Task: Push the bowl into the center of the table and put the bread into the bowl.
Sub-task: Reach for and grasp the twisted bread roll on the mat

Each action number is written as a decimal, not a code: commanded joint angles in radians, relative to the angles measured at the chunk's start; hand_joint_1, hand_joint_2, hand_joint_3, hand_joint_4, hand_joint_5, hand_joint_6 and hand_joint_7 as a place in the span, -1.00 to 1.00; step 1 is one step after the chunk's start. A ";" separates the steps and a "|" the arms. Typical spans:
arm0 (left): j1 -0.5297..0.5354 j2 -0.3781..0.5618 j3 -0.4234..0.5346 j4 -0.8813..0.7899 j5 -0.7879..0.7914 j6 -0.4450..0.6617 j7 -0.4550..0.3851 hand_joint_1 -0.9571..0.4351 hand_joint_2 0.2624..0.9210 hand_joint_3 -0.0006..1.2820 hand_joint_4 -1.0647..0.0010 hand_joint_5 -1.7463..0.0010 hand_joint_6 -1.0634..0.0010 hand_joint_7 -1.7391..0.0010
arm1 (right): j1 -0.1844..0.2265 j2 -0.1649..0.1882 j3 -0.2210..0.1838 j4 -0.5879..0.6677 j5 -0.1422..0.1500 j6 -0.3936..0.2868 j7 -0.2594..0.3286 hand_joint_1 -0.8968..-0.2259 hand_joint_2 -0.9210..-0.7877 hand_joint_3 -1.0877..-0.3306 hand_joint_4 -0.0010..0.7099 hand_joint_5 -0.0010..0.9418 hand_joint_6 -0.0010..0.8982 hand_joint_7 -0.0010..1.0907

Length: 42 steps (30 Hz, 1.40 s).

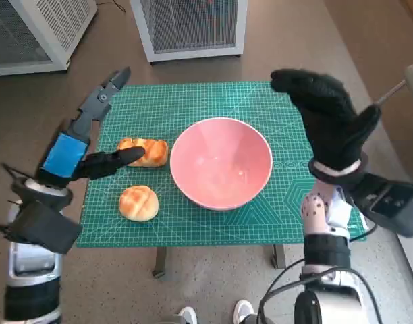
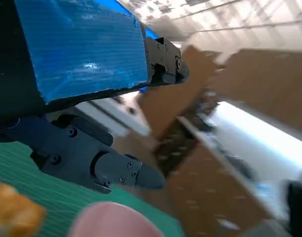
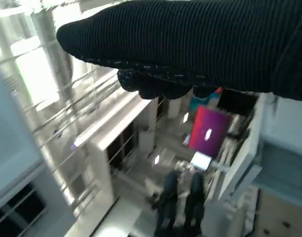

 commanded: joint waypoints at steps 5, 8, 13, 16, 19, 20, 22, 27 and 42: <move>-0.045 0.071 -0.032 -0.006 0.032 0.035 -0.035 -0.04 0.52 -1.00 0.82 0.99 0.70 0.88 | 0.068 -0.005 0.035 -0.084 0.002 0.040 -0.002 0.05 -1.00 0.56 0.07 -0.98 -0.78 0.28; -0.053 0.090 -0.046 -0.001 0.054 0.042 -0.042 -0.06 0.52 -1.00 0.80 0.98 0.67 0.88 | 0.077 -0.009 0.040 -0.100 0.002 0.049 -0.005 0.05 -1.00 0.58 0.05 -0.99 -0.80 0.28; -0.075 0.124 -0.083 -0.008 0.094 0.128 -0.082 -0.02 0.49 -1.00 0.78 0.99 0.63 0.88 | 0.089 -0.017 0.042 -0.124 0.006 0.062 -0.006 0.04 -1.00 0.60 0.04 -0.99 -0.81 0.29; -0.100 0.151 -0.121 -0.016 0.126 0.236 -0.142 0.06 0.45 -1.00 0.79 0.99 0.63 0.89 | 0.094 -0.019 0.047 -0.141 -0.002 0.065 -0.017 0.06 -1.00 0.60 0.04 -0.99 -0.82 0.28; -0.141 0.182 -0.174 -0.009 0.160 0.366 -0.227 0.15 0.41 -1.00 0.84 0.99 0.63 0.90 | 0.097 -0.019 0.051 -0.151 -0.009 0.067 -0.027 0.06 -1.00 0.59 0.04 -0.99 -0.83 0.29; -0.154 0.188 -0.190 -0.005 0.171 0.399 -0.246 0.20 0.41 -1.00 0.86 0.99 0.63 0.91 | 0.098 -0.020 0.053 -0.153 -0.010 0.067 -0.028 0.07 -1.00 0.58 0.04 -0.99 -0.83 0.29; -0.186 0.199 -0.232 0.018 0.207 0.452 -0.280 0.26 0.40 -1.00 0.88 1.00 0.63 0.91 | 0.101 -0.021 0.055 -0.157 -0.011 0.068 -0.032 0.07 -1.00 0.58 0.04 -0.99 -0.84 0.29; -0.264 0.203 -0.342 0.093 0.314 0.545 -0.326 0.32 0.39 -1.00 0.91 1.00 0.63 0.93 | 0.104 -0.027 0.059 -0.159 -0.011 0.067 -0.038 0.07 -1.00 0.57 0.04 -0.99 -0.84 0.30; -0.423 0.108 -0.533 0.396 0.483 0.621 -0.306 0.30 0.38 -0.99 0.90 1.00 0.61 0.97 | 0.116 -0.041 0.064 -0.169 -0.015 0.072 -0.059 0.05 -1.00 0.57 0.04 -1.00 -0.86 0.32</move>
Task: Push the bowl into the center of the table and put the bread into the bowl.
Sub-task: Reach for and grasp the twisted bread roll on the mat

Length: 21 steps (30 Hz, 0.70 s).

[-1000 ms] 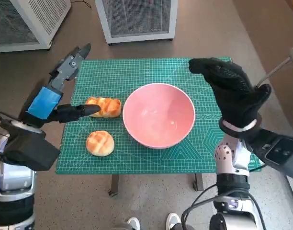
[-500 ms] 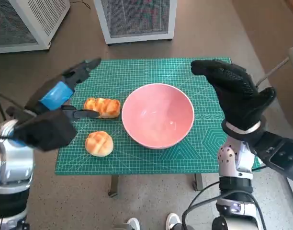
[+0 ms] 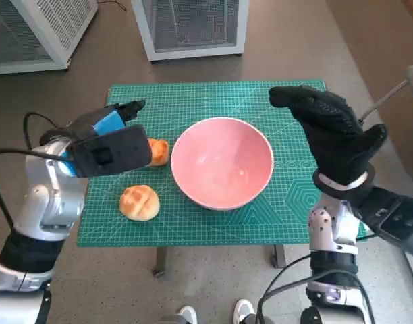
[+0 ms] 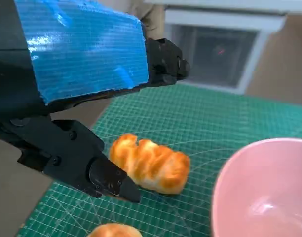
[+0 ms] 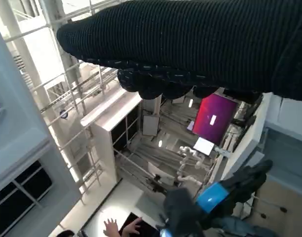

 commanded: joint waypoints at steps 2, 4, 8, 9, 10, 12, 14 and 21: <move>-0.066 -0.038 -0.055 0.155 0.034 -0.026 0.020 0.30 0.38 -0.99 0.90 1.00 0.61 0.97 | 0.029 -0.012 0.004 -0.006 -0.016 0.008 -0.016 0.06 -1.00 0.56 0.04 -1.00 -0.86 0.32; -0.084 -0.052 -0.066 0.209 0.033 -0.042 0.028 0.30 0.38 -0.99 0.90 1.00 0.61 0.97 | 0.031 -0.013 0.004 -0.009 -0.017 0.008 -0.020 0.08 -1.00 0.55 0.04 -1.00 -0.86 0.32; -0.114 -0.077 -0.084 0.302 0.032 -0.076 0.050 0.30 0.39 -0.99 0.89 1.00 0.60 0.97 | 0.036 -0.018 0.004 -0.011 -0.018 0.006 -0.024 0.08 -1.00 0.54 0.04 -0.99 -0.86 0.31; -0.121 -0.083 -0.090 0.327 0.033 -0.085 0.057 0.29 0.39 -0.99 0.89 1.00 0.60 0.97 | 0.038 -0.018 0.004 -0.012 -0.019 0.006 -0.026 0.09 -1.00 0.54 0.04 -0.99 -0.86 0.31; -0.127 -0.088 -0.093 0.345 0.034 -0.091 0.063 0.30 0.39 -0.99 0.89 1.00 0.59 0.97 | 0.038 -0.019 0.004 -0.013 -0.019 0.006 -0.028 0.08 -1.00 0.54 0.04 -0.99 -0.87 0.30; -0.141 -0.099 -0.101 0.393 0.035 -0.111 0.079 0.30 0.40 -0.99 0.88 1.00 0.58 0.97 | 0.040 -0.020 0.005 -0.017 -0.020 0.008 -0.031 0.08 -1.00 0.53 0.04 -0.99 -0.87 0.30; -0.158 -0.113 -0.110 0.447 0.035 -0.130 0.096 0.30 0.41 -0.99 0.88 0.99 0.58 0.97 | 0.041 -0.022 0.005 -0.017 -0.020 0.009 -0.034 0.08 -1.00 0.53 0.04 -0.99 -0.87 0.29; -0.212 -0.167 -0.135 0.653 0.034 -0.211 0.181 0.33 0.42 -0.99 0.84 0.99 0.52 0.97 | 0.041 -0.028 0.003 -0.009 -0.024 0.003 -0.044 0.07 -1.00 0.53 0.04 -1.00 -0.87 0.28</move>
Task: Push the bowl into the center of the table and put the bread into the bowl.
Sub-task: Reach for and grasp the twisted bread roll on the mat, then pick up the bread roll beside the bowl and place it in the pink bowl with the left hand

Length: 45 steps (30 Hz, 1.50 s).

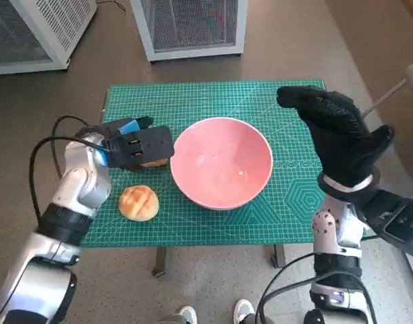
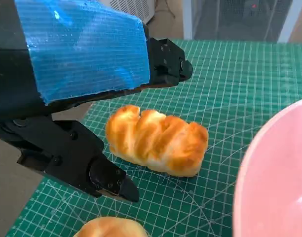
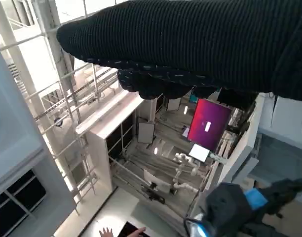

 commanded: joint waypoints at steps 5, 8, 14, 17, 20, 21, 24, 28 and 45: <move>-0.071 -0.068 -0.033 0.237 0.016 -0.098 0.123 0.33 0.46 -0.98 0.78 0.98 0.45 0.95 | 0.023 -0.011 0.000 0.006 -0.027 0.000 -0.020 0.07 -1.00 0.54 0.04 -1.00 -0.86 0.26; -0.077 -0.085 -0.045 0.301 0.021 -0.137 0.171 0.34 0.49 -0.97 0.70 0.96 0.39 0.94 | 0.027 -0.012 0.000 0.000 -0.029 0.002 -0.026 0.08 -1.00 0.53 0.04 -1.00 -0.86 0.26; -0.082 -0.106 -0.065 0.404 0.038 -0.224 0.278 0.41 0.61 -0.95 0.29 0.94 0.17 0.93 | 0.033 -0.011 0.003 -0.010 -0.026 0.007 -0.035 0.08 -1.00 0.53 0.04 -1.00 -0.85 0.25; -0.077 -0.106 -0.089 0.441 0.061 -0.274 0.344 0.44 0.70 -0.93 -0.12 0.86 -0.03 0.90 | 0.037 -0.009 0.005 -0.016 -0.023 0.010 -0.036 0.08 -1.00 0.53 0.04 -1.00 -0.85 0.25; -0.068 -0.100 -0.118 0.472 0.092 -0.324 0.421 0.67 0.86 -0.86 -0.20 0.18 -0.26 0.84 | 0.041 -0.005 0.007 -0.020 -0.021 0.012 -0.036 0.07 -1.00 0.53 0.03 -1.00 -0.85 0.24; -0.066 -0.098 -0.125 0.481 0.099 -0.337 0.441 0.56 0.91 -0.83 -0.16 -0.05 -0.19 0.38 | 0.041 -0.004 0.008 -0.021 -0.020 0.012 -0.037 0.07 -1.00 0.53 0.03 -1.00 -0.85 0.24; -0.055 -0.084 -0.142 0.499 0.119 -0.382 0.510 0.44 0.96 -0.78 -0.09 -0.43 -0.15 -0.04 | 0.045 -0.004 0.009 -0.022 -0.016 0.015 -0.033 0.07 -1.00 0.53 0.03 -1.00 -0.85 0.24; -0.051 -0.067 -0.147 0.515 0.128 -0.416 0.555 0.39 0.76 -0.59 -0.02 -0.64 -0.27 -0.13 | 0.049 -0.004 0.010 -0.025 -0.011 0.021 -0.031 0.04 -1.00 0.54 0.04 -1.00 -0.85 0.24; -0.045 0.034 -0.017 0.202 0.066 -0.320 0.505 0.37 1.00 -0.85 -0.22 -0.36 -0.14 -0.39 | 0.059 -0.001 0.020 -0.024 0.010 0.039 -0.016 0.02 -1.00 0.55 0.04 -1.00 -0.88 0.20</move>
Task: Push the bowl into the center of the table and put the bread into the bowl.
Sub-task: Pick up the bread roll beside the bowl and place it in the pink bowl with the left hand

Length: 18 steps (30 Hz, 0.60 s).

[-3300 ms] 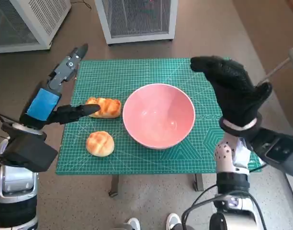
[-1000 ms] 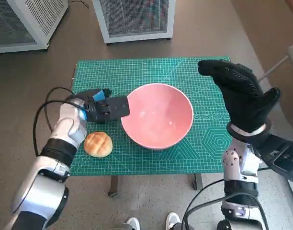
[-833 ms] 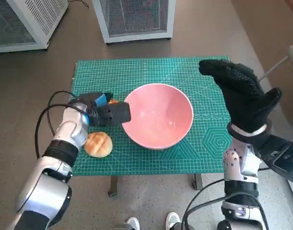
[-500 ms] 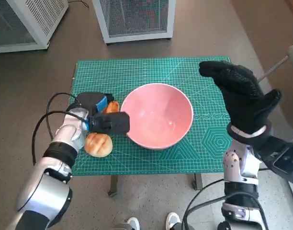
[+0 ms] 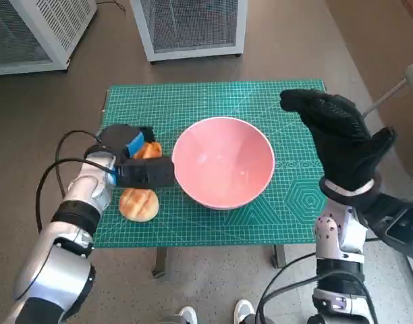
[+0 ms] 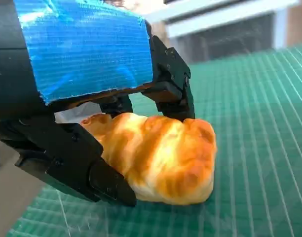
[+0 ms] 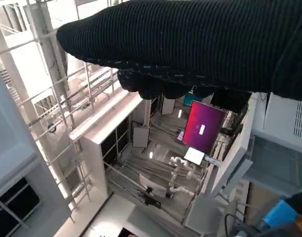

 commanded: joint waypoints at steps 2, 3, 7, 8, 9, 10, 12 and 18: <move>0.048 0.077 0.082 -0.297 -0.026 0.048 -0.022 0.37 1.00 -0.85 -0.23 -0.34 -0.14 -0.41 | 0.022 0.006 0.005 0.007 0.007 0.015 0.016 0.02 -1.00 0.55 0.04 -1.00 -0.88 0.19; 0.064 0.086 0.095 -0.349 -0.028 0.055 -0.026 0.38 1.00 -0.86 -0.24 -0.32 -0.14 -0.41 | 0.022 0.006 0.005 0.007 0.008 0.016 0.017 0.02 -1.00 0.55 0.04 -1.00 -0.88 0.19; 0.135 0.121 0.163 -0.567 -0.047 0.063 -0.023 0.38 1.00 -0.88 -0.28 -0.28 -0.15 -0.42 | 0.022 0.007 0.007 0.009 0.009 0.017 0.019 0.05 -1.00 0.54 0.04 -1.00 -0.89 0.19; 0.150 0.125 0.180 -0.622 -0.047 0.073 -0.025 0.38 1.00 -0.88 -0.29 -0.28 -0.15 -0.42 | 0.022 0.008 0.008 0.010 0.009 0.018 0.019 0.05 -1.00 0.54 0.04 -1.00 -0.89 0.18; 0.161 0.127 0.192 -0.661 -0.046 0.082 -0.028 0.38 1.00 -0.88 -0.29 -0.28 -0.15 -0.42 | 0.023 0.008 0.008 0.010 0.009 0.018 0.020 0.06 -1.00 0.54 0.04 -1.00 -0.89 0.18; 0.174 0.129 0.207 -0.713 -0.045 0.094 -0.033 0.38 1.00 -0.89 -0.30 -0.27 -0.16 -0.41 | 0.023 0.009 0.010 0.009 0.009 0.018 0.022 0.06 -1.00 0.54 0.04 -1.00 -0.90 0.18; 0.197 0.131 0.230 -0.797 -0.040 0.109 -0.040 0.38 1.00 -0.89 -0.31 -0.27 -0.16 -0.40 | 0.024 0.009 0.012 0.008 0.009 0.018 0.026 0.07 -1.00 0.54 0.04 -1.00 -0.91 0.17; 0.251 0.120 0.277 -0.997 -0.023 0.131 -0.052 0.38 1.00 -0.92 -0.38 -0.23 -0.16 -0.40 | 0.025 0.005 0.013 0.010 0.011 0.017 0.038 0.07 -1.00 0.53 0.04 -1.00 -0.93 0.16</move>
